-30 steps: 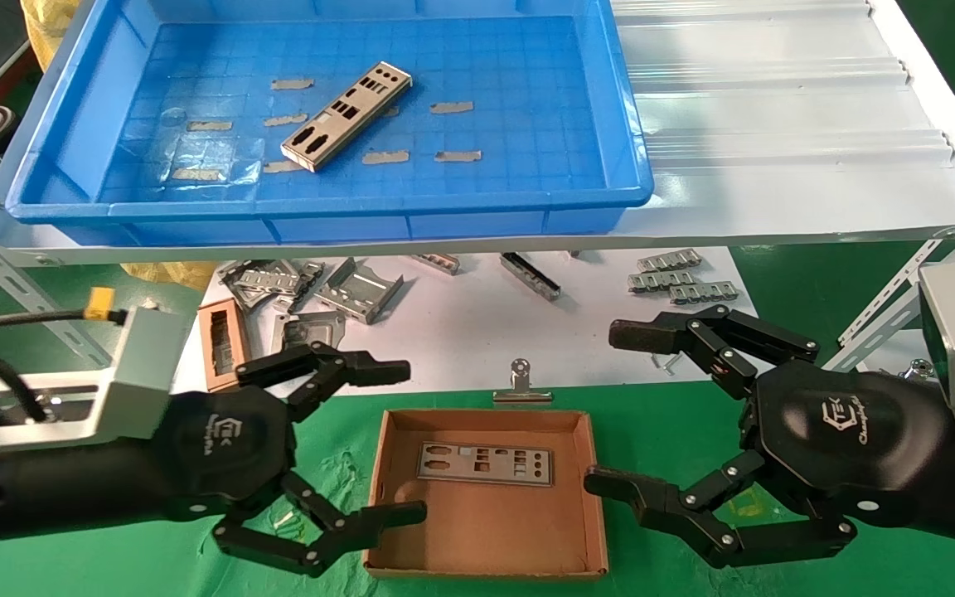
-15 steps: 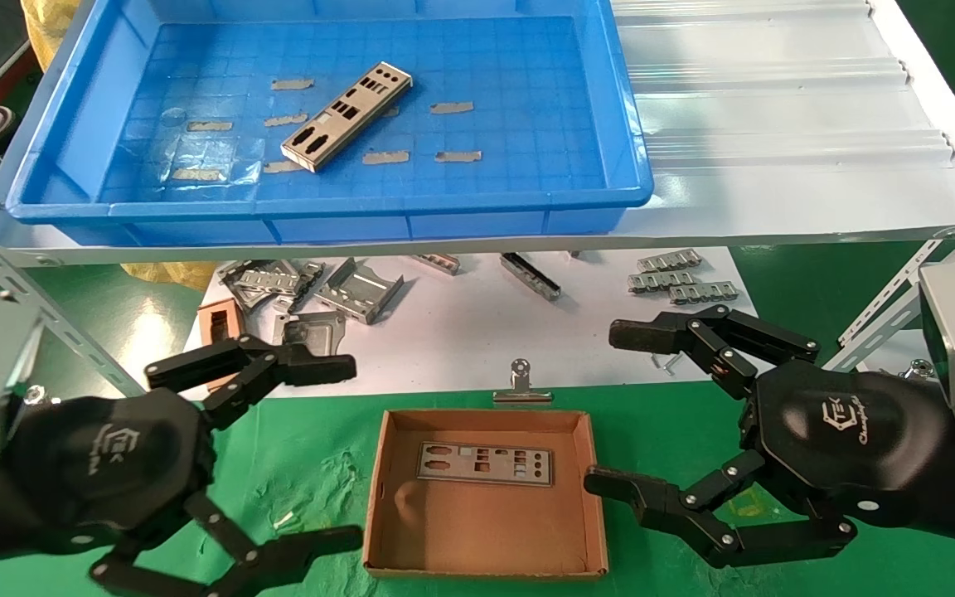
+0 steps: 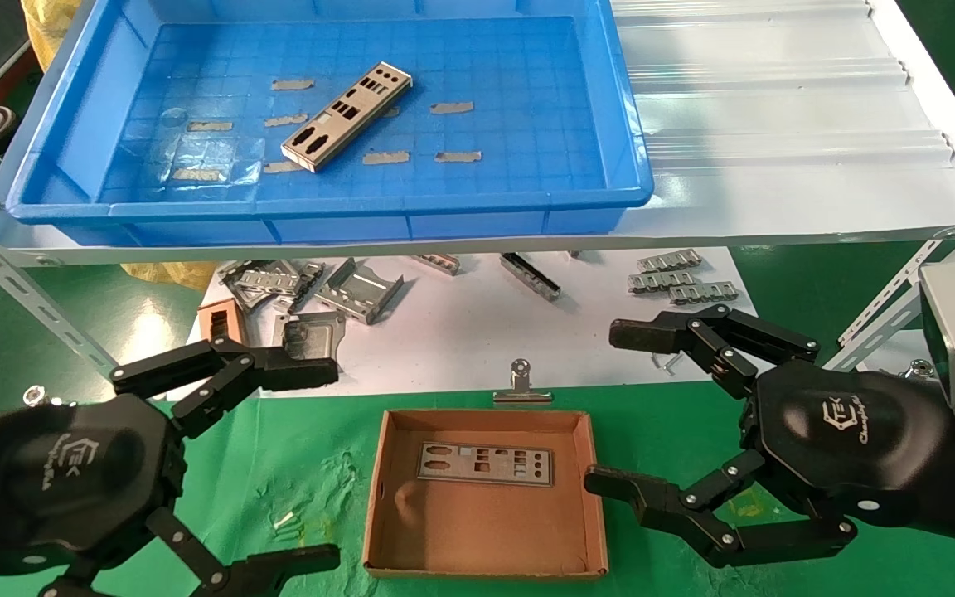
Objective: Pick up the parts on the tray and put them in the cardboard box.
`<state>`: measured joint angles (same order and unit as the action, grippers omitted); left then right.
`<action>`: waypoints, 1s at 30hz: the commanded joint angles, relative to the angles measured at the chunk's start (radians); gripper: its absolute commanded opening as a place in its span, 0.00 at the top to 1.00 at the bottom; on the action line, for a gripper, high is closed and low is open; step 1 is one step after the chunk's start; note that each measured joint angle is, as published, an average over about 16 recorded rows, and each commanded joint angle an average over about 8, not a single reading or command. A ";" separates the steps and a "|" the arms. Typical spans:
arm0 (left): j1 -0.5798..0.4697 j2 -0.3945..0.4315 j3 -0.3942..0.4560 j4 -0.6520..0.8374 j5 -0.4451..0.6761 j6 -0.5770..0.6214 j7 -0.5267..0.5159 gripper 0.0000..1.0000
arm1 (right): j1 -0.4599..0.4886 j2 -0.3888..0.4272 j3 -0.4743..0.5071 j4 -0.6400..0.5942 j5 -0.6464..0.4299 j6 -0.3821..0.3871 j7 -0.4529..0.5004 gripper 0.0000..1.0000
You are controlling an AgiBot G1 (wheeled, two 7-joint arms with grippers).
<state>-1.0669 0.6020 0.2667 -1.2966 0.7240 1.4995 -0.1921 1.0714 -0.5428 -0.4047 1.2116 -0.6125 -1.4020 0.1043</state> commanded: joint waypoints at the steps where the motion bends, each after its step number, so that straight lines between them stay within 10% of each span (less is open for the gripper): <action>1: -0.001 0.002 0.003 0.002 0.000 0.000 0.001 0.00 | 0.000 0.000 0.000 0.000 0.000 0.000 0.000 0.00; 30: -0.008 0.010 0.014 0.014 0.007 -0.004 0.006 0.00 | 0.000 0.000 0.000 0.000 0.000 0.000 0.000 0.00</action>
<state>-1.0748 0.6121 0.2809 -1.2825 0.7309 1.4953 -0.1863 1.0714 -0.5428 -0.4047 1.2116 -0.6125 -1.4020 0.1043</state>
